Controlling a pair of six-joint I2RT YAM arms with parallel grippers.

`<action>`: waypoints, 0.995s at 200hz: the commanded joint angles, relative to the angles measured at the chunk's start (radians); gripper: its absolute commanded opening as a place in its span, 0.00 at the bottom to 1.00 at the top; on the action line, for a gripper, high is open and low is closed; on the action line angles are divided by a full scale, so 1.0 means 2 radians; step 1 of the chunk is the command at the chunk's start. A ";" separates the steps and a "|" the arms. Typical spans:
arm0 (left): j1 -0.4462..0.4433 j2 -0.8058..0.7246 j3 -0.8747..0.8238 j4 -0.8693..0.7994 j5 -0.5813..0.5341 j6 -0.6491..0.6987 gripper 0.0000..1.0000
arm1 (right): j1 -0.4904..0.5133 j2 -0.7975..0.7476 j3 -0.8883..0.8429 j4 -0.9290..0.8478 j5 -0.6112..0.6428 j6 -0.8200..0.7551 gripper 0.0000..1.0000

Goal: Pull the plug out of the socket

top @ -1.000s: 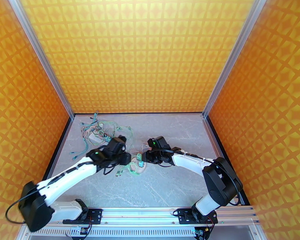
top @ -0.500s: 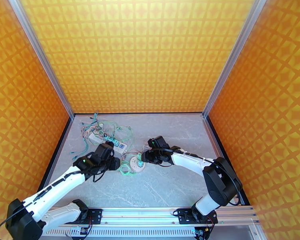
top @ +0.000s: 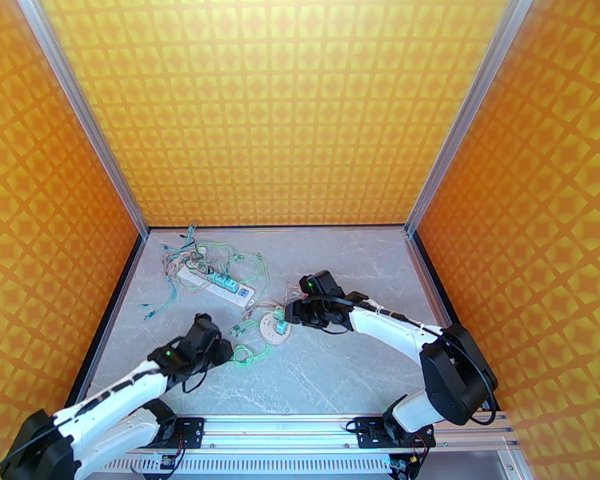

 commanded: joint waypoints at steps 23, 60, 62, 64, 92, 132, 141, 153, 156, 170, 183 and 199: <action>0.003 -0.047 0.001 -0.031 -0.037 -0.029 0.86 | 0.002 -0.020 -0.003 -0.021 0.016 0.001 0.57; 0.003 -0.069 0.062 -0.118 -0.087 0.026 0.99 | 0.002 -0.029 -0.001 -0.033 0.034 -0.005 0.58; 0.003 -0.070 0.065 -0.121 -0.088 0.031 0.99 | 0.002 -0.030 -0.001 -0.033 0.035 -0.005 0.58; 0.003 -0.070 0.068 -0.123 -0.088 0.035 0.99 | 0.002 -0.032 -0.001 -0.034 0.037 -0.005 0.58; 0.003 -0.061 0.120 -0.137 -0.089 0.081 0.99 | 0.002 -0.051 -0.008 -0.041 0.065 -0.005 0.59; -0.020 -0.011 0.167 -0.107 -0.069 0.120 0.98 | 0.002 -0.081 -0.020 -0.043 0.096 -0.003 0.61; -0.041 0.006 0.174 -0.095 -0.069 0.128 0.97 | 0.002 -0.088 -0.023 -0.043 0.101 -0.002 0.60; -0.063 0.032 0.185 -0.081 -0.069 0.141 0.96 | 0.002 -0.095 -0.026 -0.044 0.105 -0.002 0.60; -0.068 0.039 0.188 -0.079 -0.069 0.144 0.96 | 0.002 -0.096 -0.027 -0.045 0.106 -0.003 0.60; -0.089 0.077 0.206 -0.071 -0.069 0.156 0.93 | 0.002 -0.101 -0.030 -0.048 0.106 -0.004 0.60; -0.108 0.121 0.223 -0.063 -0.068 0.164 0.92 | 0.002 -0.103 -0.033 -0.051 0.105 -0.005 0.60; -0.132 0.163 0.242 -0.044 -0.069 0.175 0.87 | 0.002 -0.104 -0.037 -0.054 0.103 -0.005 0.60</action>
